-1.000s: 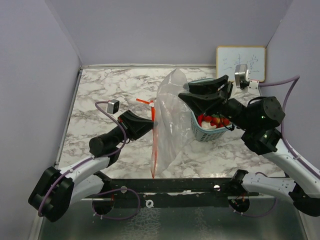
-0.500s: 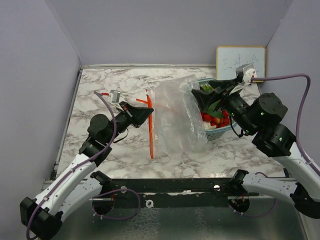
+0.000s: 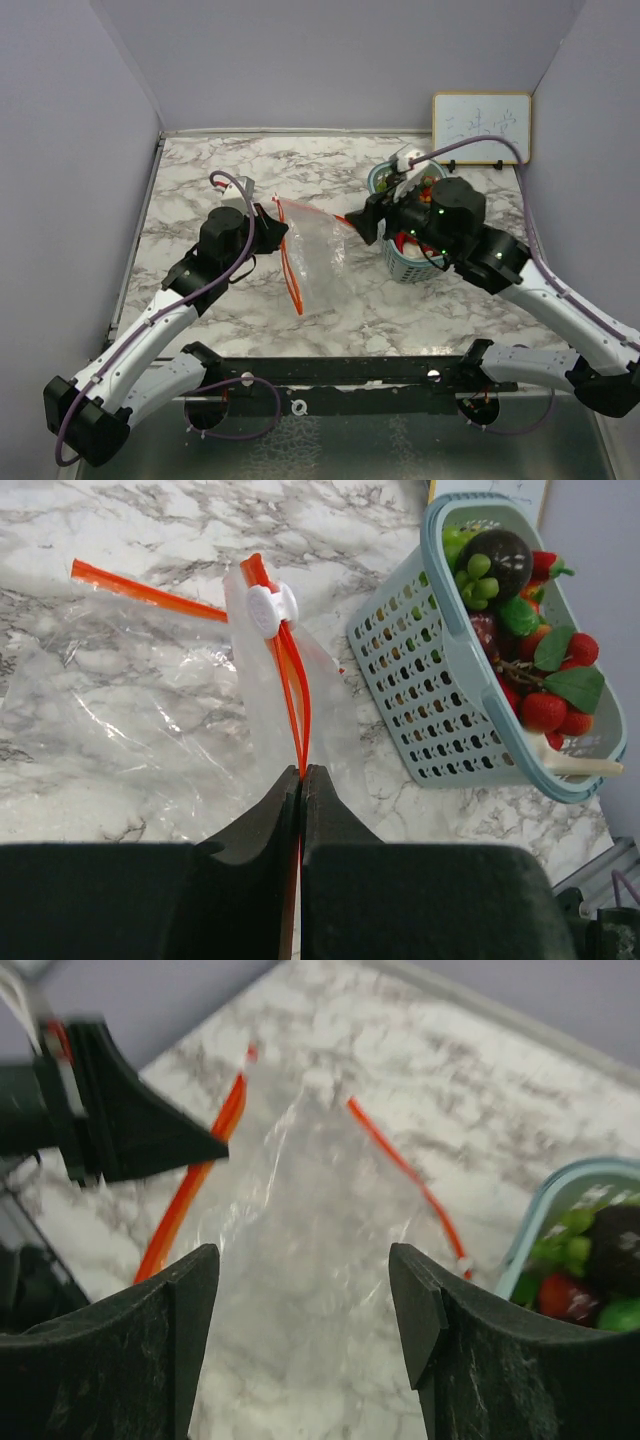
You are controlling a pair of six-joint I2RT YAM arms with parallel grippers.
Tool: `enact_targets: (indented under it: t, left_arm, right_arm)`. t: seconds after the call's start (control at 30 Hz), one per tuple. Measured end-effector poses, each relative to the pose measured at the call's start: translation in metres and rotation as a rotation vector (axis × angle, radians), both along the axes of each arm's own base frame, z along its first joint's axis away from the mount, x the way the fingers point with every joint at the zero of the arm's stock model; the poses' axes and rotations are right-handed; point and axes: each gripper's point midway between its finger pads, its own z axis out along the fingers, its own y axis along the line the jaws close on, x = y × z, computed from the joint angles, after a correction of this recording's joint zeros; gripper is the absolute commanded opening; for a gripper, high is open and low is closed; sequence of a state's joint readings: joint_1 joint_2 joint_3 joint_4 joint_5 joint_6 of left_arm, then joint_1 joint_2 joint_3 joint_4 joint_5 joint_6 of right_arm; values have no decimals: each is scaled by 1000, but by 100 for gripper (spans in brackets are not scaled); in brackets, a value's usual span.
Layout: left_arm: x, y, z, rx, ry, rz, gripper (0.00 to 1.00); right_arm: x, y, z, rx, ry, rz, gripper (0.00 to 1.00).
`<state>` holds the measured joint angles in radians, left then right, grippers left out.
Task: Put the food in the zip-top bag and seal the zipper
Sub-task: Open the zipper of the food storage bag.
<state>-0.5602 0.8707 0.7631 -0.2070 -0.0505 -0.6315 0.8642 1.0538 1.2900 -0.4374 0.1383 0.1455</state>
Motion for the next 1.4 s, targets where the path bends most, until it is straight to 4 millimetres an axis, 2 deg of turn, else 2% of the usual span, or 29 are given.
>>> enact_targets:
  t: [0.03, 0.07, 0.17, 0.23, 0.4, 0.53, 0.63, 0.77, 0.87, 0.97, 1.03, 1.2, 1.4]
  left_arm:
    - [2, 0, 5, -2, -5, 5, 0]
    - [4, -1, 10, -7, -13, 9, 0]
    - [9, -2, 29, -27, -44, 20, 0]
    - [11, -2, 36, -40, -61, 25, 0]
    - [14, -4, 38, -65, -62, 37, 0]
    - [15, -5, 30, -79, -43, 46, 0]
    - [16, -7, 27, -87, -31, 50, 0]
    - [17, -7, 29, -98, -34, 52, 0]
    - [17, -7, 29, -98, -34, 52, 0]
    - [17, -7, 29, -98, -35, 52, 0]
    - [16, -7, 29, -99, -37, 51, 0]
    - [13, -5, 30, -103, -42, 51, 0]
    - [11, -4, 34, -110, -52, 50, 0]
  right_arm:
    - [0, 10, -17, -12, 33, 33, 68]
    - [-3, 21, -44, -32, 88, 76, 68]
    - [-16, 38, -101, -88, 215, 153, 67]
    - [-26, 48, -117, -96, 256, 194, 68]
    - [-54, 85, -107, -26, 248, 298, 71]
    - [-66, 109, -103, 17, 245, 340, 72]
    - [-68, 126, -119, 0, 268, 335, 73]
    - [-62, 138, -147, -61, 296, 276, 73]
    - [-56, 139, -157, -82, 296, 216, 70]
    - [-46, 133, -158, -84, 283, 133, 61]
    - [-38, 128, -157, -80, 272, 77, 51]
    - [-27, 118, -151, -61, 254, -7, 38]
    - [-19, 107, -150, -70, 237, -76, 38]
